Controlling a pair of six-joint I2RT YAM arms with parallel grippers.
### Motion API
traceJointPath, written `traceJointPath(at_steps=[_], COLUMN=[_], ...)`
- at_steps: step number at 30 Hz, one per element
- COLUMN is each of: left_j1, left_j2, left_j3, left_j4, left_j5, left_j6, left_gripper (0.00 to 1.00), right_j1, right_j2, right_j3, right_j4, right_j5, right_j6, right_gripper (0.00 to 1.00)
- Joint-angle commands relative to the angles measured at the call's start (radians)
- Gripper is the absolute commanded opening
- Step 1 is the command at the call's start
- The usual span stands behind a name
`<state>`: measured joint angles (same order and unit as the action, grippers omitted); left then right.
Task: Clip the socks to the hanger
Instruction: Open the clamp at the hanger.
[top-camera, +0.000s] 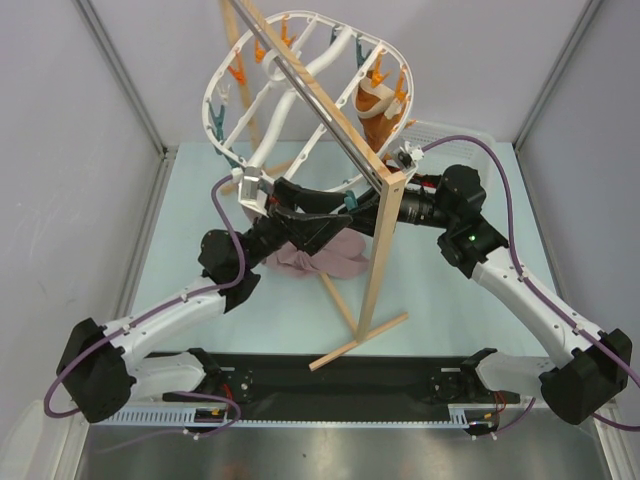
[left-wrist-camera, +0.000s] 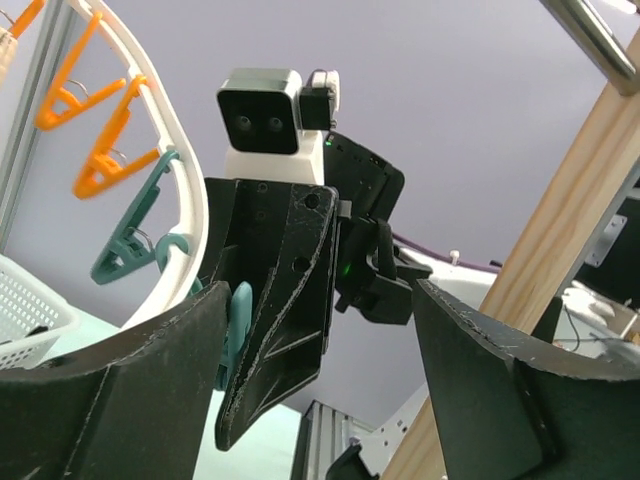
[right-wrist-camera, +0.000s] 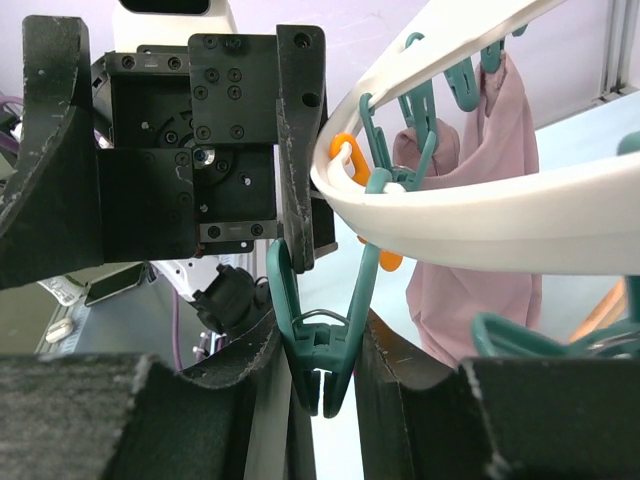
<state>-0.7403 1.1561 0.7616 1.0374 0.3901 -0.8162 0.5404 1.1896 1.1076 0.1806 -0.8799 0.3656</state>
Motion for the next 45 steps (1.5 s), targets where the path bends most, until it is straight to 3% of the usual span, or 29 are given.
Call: traceJointPath(at_steps=[1,5,7,12,16,24,29,39,45], left_j1=[-0.005,-0.027,-0.048,-0.082,-0.137,-0.14,-0.137,-0.126,-0.099], left_j2=[-0.004,-0.032,-0.081,-0.13,-0.17,-0.151,-0.096,-0.068,-0.053], left_j3=[0.038,0.059,0.025,-0.013,-0.048,-0.057,-0.021,0.033,0.044], left_j4=[-0.109,-0.264,-0.298,-0.35,-0.336,-0.347,-0.261,-0.232,-0.214], left_j5=[-0.112,-0.163,-0.254,-0.333,-0.459,-0.433,-0.353,-0.326,-0.303], left_j6=[-0.038,0.011,0.04,0.08,0.097,0.068,0.135,0.172,0.114], left_gripper=[0.79,0.73,0.73,0.75,0.84,0.84,0.84,0.75,0.69], right_j1=[0.018,0.018,0.016,0.015,0.016,0.009,0.009,0.004,0.003], right_j2=[-0.012,-0.024,-0.028,-0.028,-0.024,-0.025,-0.004,-0.015,-0.008], right_j3=[0.041,0.041,0.043,0.044,0.044,0.04,0.044,0.057,0.066], right_j4=[0.068,0.053,0.037,0.036,0.046,0.048,0.08,0.039,0.036], right_j5=[-0.09,-0.08,-0.079,-0.079,-0.077,-0.086,-0.134,-0.166,-0.18], right_j6=[0.025,0.018,0.009,0.01,0.022,0.016,0.041,0.015,0.012], right_gripper=[0.13,0.13,0.13,0.14,0.13,0.13,0.13,0.13,0.13])
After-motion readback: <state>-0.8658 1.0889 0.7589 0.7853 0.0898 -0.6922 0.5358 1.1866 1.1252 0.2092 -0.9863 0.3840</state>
